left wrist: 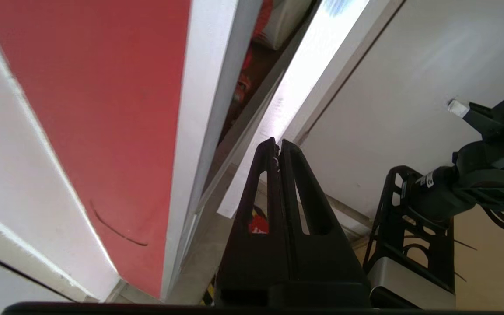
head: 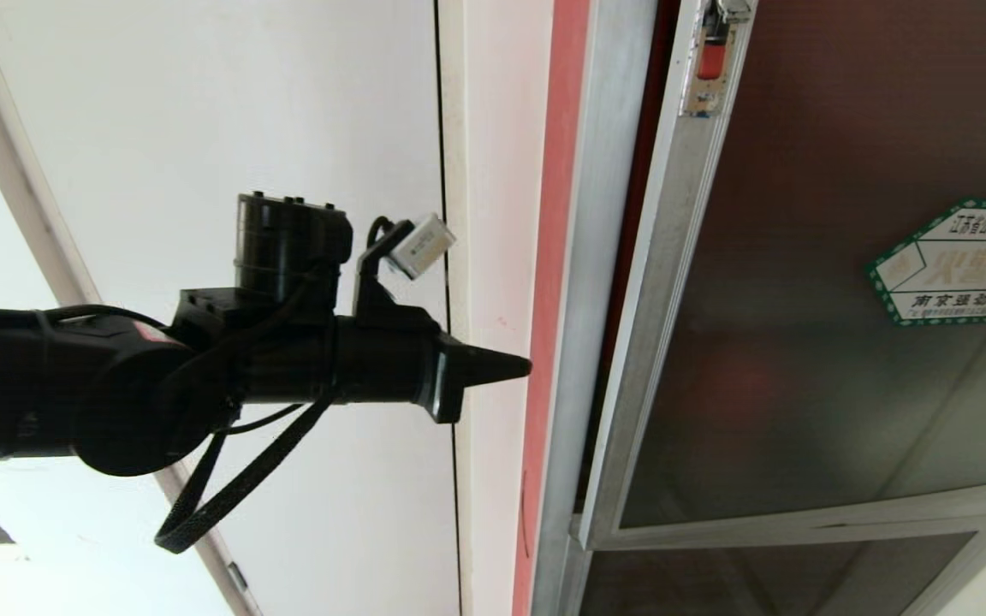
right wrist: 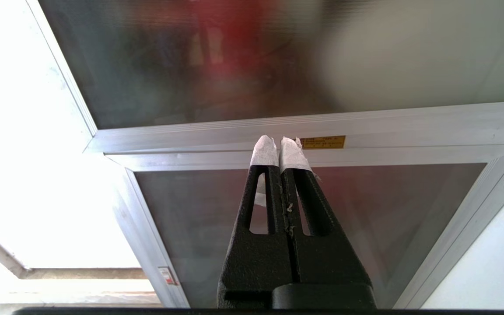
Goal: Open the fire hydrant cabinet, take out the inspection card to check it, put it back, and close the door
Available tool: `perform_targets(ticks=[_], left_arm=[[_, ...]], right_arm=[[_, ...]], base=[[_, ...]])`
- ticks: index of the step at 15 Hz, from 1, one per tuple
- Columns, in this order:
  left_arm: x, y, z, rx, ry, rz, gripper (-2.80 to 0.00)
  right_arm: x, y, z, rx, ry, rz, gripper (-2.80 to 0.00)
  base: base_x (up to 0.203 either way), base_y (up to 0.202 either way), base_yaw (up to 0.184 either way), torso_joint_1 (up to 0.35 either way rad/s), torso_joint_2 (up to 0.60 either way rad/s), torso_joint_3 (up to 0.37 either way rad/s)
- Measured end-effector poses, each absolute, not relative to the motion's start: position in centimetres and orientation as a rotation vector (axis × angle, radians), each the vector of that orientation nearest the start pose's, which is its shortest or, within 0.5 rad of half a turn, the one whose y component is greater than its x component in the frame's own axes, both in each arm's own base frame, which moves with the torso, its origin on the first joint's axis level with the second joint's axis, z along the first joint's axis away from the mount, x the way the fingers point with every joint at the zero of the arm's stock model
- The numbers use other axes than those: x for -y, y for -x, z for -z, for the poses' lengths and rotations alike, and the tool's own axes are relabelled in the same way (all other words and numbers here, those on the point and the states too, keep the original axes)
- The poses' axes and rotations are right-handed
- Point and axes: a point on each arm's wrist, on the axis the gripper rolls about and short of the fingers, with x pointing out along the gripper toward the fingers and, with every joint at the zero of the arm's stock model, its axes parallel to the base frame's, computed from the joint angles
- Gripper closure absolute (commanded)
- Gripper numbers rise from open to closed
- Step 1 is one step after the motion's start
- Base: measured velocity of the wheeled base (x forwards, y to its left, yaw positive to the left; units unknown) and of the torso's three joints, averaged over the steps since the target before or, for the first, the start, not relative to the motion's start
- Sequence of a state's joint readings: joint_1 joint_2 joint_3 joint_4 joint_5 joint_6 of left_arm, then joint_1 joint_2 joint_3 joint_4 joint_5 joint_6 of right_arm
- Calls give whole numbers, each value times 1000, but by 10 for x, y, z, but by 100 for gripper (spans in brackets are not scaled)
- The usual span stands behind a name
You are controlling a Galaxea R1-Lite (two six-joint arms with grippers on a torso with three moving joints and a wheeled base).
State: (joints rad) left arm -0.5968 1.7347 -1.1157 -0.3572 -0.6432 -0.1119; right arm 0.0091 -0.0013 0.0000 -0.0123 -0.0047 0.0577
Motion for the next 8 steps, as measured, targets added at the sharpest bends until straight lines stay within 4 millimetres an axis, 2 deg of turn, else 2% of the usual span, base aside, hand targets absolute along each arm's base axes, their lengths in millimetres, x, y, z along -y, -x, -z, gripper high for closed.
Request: perform_targets(ticks=[5, 8], left_arm=[[233, -273, -219, -370, 86, 1252, 0], [247, -278, -214, -369, 72, 1240, 0]], right_arm=[[0, 23, -77, 13, -58, -5, 0], [0, 23, -77, 13, -58, -5, 0]], base=[[0, 0, 0, 0, 0, 0], [0, 0, 0, 0, 0, 0]])
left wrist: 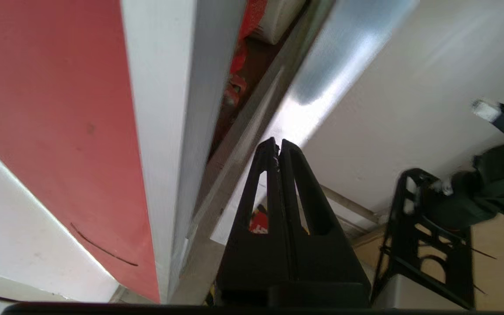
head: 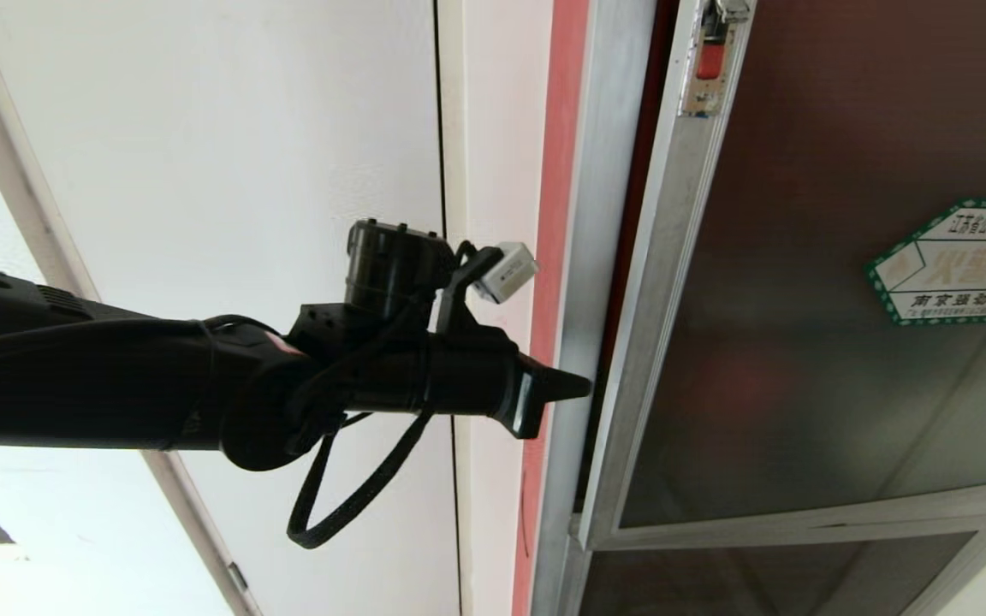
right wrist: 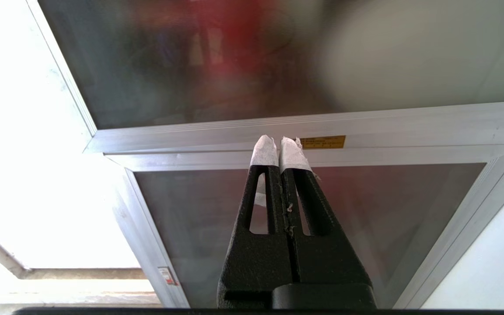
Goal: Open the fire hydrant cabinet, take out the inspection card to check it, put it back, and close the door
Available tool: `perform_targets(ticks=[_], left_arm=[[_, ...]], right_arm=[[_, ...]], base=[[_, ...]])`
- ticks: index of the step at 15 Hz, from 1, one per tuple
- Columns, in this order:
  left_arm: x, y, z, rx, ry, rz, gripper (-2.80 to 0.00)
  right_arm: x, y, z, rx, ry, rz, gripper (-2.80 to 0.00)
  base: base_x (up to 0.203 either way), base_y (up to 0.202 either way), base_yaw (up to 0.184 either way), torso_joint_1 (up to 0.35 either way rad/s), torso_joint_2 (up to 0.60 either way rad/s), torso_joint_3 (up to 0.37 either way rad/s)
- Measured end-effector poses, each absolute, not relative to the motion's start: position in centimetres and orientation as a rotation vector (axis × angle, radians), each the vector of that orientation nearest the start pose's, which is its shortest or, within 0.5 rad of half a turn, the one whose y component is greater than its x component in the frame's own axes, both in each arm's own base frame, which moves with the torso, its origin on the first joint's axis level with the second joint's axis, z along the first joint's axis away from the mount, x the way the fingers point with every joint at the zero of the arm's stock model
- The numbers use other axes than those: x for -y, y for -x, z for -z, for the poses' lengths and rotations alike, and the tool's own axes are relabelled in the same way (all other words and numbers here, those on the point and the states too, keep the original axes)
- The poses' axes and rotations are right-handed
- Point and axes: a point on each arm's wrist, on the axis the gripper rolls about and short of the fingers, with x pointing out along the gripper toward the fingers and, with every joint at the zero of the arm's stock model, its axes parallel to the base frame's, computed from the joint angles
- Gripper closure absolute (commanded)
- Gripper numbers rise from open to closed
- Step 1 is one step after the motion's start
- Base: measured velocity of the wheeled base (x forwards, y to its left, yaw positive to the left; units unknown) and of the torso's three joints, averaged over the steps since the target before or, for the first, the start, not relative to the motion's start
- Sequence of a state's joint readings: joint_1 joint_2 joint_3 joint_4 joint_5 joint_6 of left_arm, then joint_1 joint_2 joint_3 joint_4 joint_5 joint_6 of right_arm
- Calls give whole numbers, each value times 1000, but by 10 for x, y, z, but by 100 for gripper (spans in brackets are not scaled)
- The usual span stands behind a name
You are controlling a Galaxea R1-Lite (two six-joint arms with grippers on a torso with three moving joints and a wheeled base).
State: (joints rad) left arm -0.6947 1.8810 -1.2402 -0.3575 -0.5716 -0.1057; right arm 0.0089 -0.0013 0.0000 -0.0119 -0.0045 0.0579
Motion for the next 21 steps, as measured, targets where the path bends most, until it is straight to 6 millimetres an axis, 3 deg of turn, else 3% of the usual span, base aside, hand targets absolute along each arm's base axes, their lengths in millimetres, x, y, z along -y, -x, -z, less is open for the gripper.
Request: perform_targets(ticks=[12, 21], left_arm=[[279, -289, -201, -231, -6, 1174, 0], [292, -275, -198, -238, -18, 1220, 0]], right_arm=[[0, 23, -77, 13, -58, -5, 0], [0, 23, -77, 13, -58, -5, 0]], base=[[0, 0, 0, 0, 0, 0], [0, 0, 0, 0, 0, 0]])
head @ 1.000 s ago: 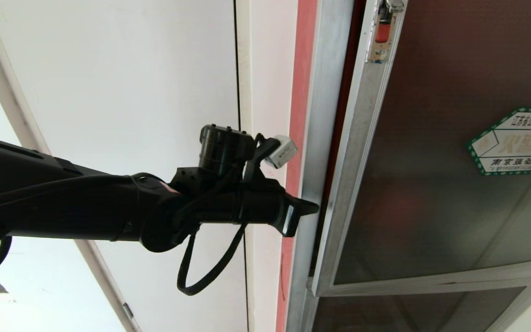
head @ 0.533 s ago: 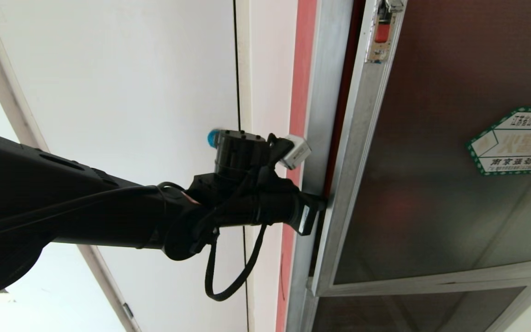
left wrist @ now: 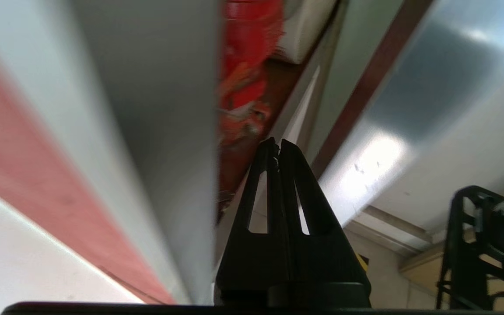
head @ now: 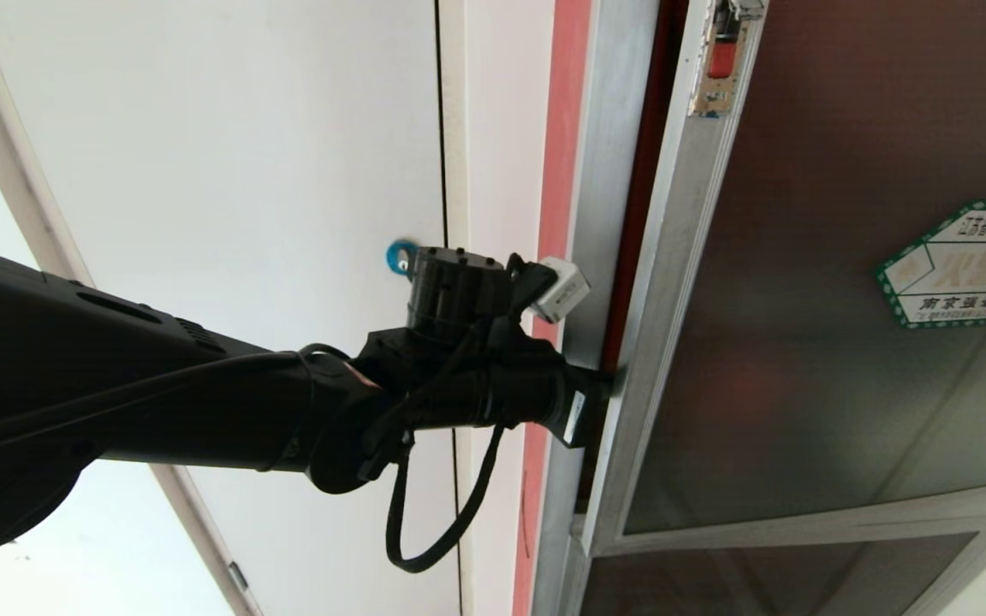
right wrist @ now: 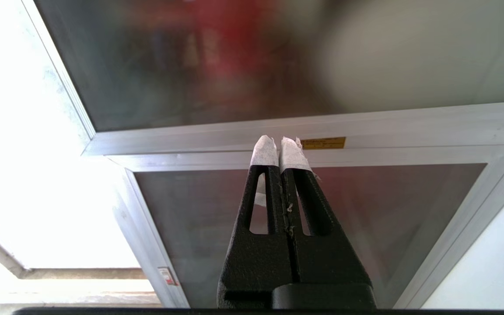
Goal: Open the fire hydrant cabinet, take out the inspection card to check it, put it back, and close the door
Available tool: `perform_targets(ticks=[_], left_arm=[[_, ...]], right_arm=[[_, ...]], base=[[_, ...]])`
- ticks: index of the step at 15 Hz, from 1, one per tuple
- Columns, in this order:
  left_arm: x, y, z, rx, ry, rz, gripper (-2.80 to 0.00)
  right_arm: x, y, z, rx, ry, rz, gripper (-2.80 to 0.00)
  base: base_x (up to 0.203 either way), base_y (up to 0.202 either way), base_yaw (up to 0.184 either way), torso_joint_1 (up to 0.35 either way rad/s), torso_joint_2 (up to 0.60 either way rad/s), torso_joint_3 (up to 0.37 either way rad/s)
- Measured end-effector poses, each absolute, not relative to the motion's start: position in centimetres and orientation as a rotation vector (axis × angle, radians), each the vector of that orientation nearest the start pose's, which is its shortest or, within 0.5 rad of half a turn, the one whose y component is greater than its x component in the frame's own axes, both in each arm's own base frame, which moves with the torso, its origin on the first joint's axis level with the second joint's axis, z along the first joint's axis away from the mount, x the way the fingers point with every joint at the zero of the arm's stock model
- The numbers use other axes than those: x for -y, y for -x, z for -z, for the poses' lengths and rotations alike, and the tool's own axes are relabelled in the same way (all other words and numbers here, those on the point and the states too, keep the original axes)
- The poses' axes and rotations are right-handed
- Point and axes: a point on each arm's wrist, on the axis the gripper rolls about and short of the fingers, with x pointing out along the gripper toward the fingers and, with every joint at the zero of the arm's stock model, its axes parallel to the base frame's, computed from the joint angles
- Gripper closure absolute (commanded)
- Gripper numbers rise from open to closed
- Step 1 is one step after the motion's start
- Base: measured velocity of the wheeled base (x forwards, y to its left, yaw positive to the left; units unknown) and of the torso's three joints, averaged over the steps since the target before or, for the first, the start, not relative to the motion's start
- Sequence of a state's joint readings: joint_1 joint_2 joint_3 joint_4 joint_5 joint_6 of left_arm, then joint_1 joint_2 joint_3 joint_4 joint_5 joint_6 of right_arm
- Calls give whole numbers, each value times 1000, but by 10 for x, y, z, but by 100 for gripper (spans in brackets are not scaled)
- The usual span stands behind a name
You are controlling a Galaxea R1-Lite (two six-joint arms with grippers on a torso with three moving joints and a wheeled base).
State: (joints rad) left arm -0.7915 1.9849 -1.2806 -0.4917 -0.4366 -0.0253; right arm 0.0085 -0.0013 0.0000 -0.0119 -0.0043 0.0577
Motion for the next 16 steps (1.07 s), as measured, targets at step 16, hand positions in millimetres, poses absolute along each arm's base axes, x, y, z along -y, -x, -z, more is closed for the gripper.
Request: perform_targets(ticks=[16], left_arm=[[325, -199, -200, -270, -39, 1425, 0]], right_arm=[[0, 23, -77, 13, -58, -5, 0]], base=[[0, 0, 0, 0, 0, 0]])
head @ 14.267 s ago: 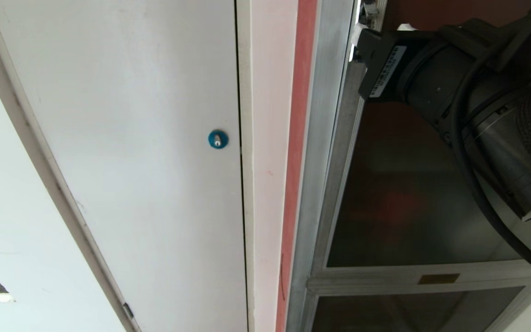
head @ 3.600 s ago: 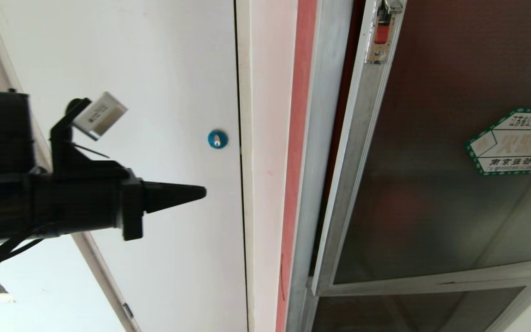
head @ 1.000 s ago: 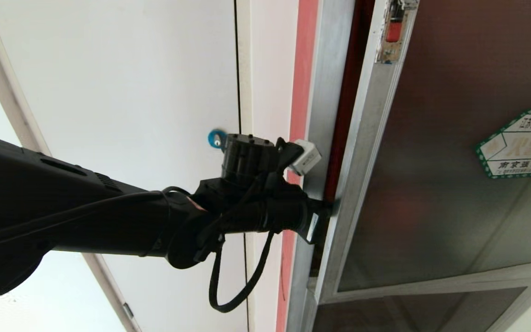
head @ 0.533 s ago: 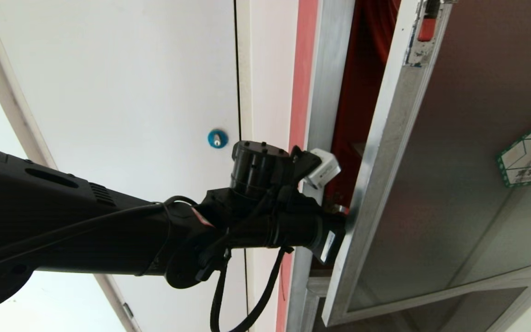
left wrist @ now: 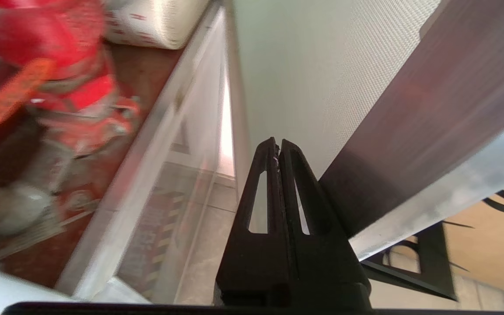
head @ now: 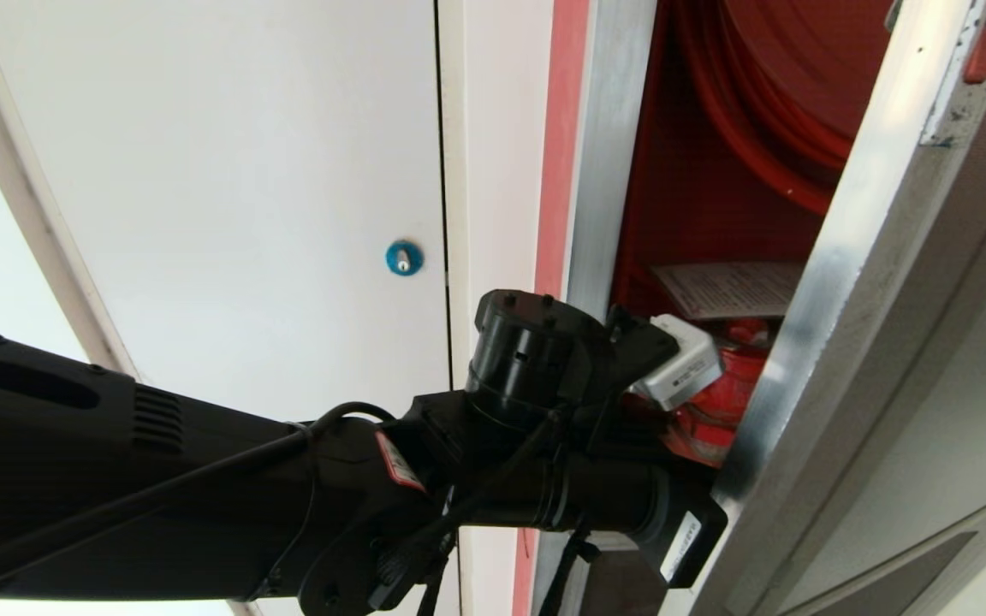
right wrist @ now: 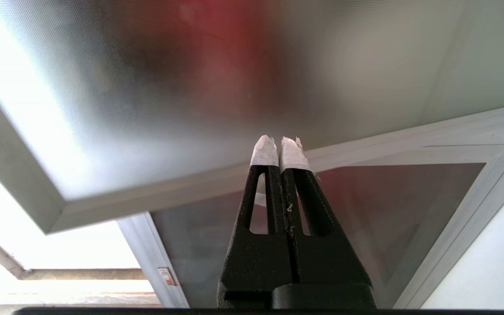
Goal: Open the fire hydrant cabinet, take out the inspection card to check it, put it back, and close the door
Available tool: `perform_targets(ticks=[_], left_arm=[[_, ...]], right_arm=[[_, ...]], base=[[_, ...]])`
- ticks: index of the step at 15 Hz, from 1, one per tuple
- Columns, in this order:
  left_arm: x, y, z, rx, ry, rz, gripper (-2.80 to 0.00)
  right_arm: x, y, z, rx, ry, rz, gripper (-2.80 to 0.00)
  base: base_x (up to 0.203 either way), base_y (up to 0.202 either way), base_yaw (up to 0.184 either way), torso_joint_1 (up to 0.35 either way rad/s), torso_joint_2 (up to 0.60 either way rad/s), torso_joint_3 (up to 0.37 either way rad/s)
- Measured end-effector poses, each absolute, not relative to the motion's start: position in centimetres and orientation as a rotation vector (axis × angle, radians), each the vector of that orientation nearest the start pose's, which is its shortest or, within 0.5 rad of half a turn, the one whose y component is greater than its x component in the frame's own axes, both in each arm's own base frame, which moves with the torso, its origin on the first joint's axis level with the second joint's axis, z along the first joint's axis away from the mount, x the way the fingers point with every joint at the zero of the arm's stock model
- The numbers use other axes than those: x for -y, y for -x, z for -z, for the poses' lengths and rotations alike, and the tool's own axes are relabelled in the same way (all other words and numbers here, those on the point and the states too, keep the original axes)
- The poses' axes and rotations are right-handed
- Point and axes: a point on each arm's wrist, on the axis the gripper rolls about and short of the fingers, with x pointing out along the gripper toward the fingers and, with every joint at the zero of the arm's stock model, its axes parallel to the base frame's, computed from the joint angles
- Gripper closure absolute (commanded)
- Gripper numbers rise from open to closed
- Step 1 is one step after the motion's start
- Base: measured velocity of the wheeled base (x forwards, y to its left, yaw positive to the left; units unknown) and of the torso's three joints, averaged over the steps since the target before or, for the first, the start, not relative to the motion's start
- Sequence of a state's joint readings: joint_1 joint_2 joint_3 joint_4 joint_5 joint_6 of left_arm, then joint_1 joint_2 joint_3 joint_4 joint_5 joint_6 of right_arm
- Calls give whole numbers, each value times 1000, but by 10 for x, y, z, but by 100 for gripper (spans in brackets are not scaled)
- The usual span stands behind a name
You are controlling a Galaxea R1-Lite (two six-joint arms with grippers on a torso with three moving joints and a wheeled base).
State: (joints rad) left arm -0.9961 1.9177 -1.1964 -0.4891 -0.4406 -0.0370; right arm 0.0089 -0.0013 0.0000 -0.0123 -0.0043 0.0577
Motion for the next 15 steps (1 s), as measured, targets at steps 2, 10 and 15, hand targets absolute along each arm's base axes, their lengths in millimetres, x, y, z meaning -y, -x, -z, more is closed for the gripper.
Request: perform_targets(ticks=[2, 10, 15], left_arm=[[329, -189, -200, -275, -44, 1450, 0], [334, -137, -208, -296, -31, 1579, 0], [340, -109, -210, -294, -45, 1655, 0]], right_arm=[[0, 23, -77, 14, -58, -5, 0], [0, 23, -77, 13, -58, -5, 0], [0, 23, -77, 13, -58, -5, 0]], base=[[0, 0, 0, 0, 0, 0], [0, 0, 0, 0, 0, 0], [0, 0, 0, 0, 0, 0]])
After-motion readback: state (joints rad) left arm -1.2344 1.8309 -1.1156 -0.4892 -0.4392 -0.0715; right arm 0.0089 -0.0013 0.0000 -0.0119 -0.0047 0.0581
